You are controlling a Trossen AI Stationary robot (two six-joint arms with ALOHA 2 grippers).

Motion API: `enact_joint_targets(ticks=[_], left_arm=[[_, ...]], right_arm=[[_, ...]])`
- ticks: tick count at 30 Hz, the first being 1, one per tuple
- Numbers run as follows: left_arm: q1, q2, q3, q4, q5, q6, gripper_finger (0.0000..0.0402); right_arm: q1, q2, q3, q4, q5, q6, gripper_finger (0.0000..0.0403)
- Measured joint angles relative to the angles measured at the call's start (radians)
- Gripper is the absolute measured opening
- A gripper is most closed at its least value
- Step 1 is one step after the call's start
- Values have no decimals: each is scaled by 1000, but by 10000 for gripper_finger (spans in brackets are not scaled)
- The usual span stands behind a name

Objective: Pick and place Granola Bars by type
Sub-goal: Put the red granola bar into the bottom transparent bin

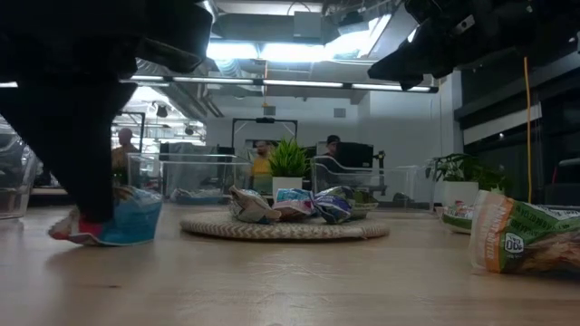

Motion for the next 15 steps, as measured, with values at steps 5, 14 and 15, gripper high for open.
enact_joint_targets(ticks=[5, 14, 15], left_arm=[[1, 0, 49, -48, 19, 36, 14], [2, 0, 242, -254, -34, 69, 11], [2, 0, 264, -280, -39, 75, 11]], right_arm=[[0, 0, 0, 0, 0, 0, 67], [0, 0, 0, 0, 0, 26, 67], [0, 0, 0, 0, 0, 26, 67]])
